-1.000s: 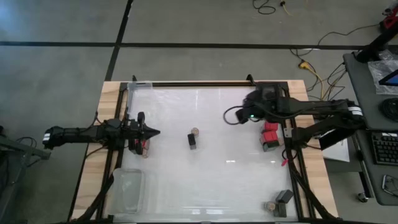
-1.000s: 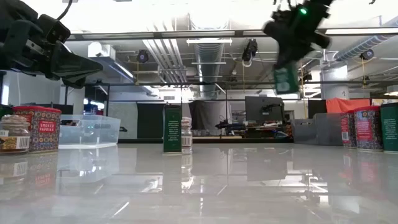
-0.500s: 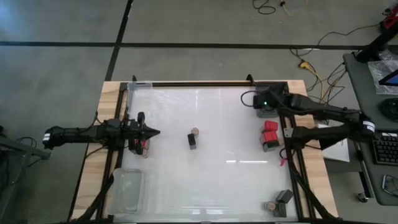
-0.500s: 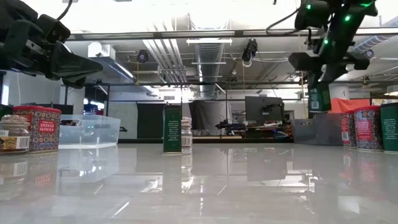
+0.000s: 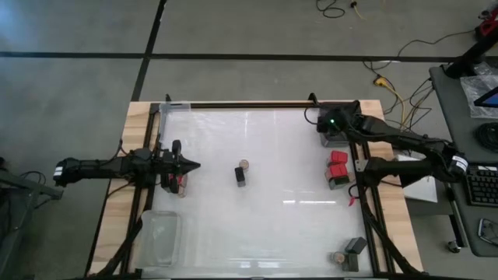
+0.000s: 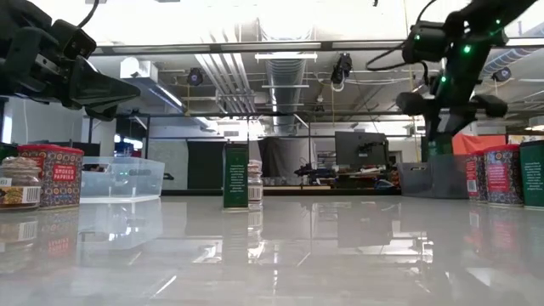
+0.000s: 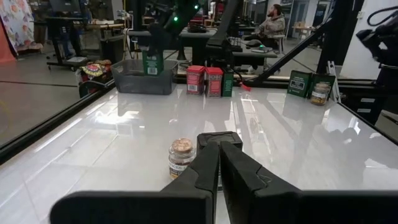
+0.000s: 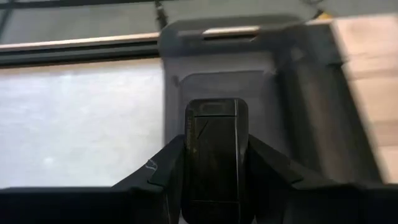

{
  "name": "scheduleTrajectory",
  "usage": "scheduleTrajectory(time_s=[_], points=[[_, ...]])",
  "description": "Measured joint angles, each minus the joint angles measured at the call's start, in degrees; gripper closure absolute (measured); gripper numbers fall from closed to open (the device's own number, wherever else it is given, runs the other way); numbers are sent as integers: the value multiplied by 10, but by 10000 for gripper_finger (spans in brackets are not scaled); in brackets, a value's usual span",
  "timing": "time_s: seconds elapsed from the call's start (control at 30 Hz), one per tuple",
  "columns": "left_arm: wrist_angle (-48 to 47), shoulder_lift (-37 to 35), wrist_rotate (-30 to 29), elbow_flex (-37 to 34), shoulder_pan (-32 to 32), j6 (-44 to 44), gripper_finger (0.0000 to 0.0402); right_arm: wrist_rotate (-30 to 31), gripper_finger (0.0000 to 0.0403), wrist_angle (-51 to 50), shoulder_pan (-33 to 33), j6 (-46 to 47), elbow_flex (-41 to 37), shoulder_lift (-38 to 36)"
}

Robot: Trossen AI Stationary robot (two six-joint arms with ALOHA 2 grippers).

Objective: Sort spices by type
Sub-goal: Put the black seasoning can into the black bin

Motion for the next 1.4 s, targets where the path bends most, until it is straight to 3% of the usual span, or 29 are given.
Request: scheduleTrajectory(time_s=[0.13,0.83,1.4], points=[[0,0,0,0,0,0,401,-49,261,55,-19,-18,-36,-3],[0,0,0,0,0,0,401,-67,264,60,-30,-23,-70,-3],[0,0,0,0,0,0,401,-71,218,77,-31,-9,-90,-3]])
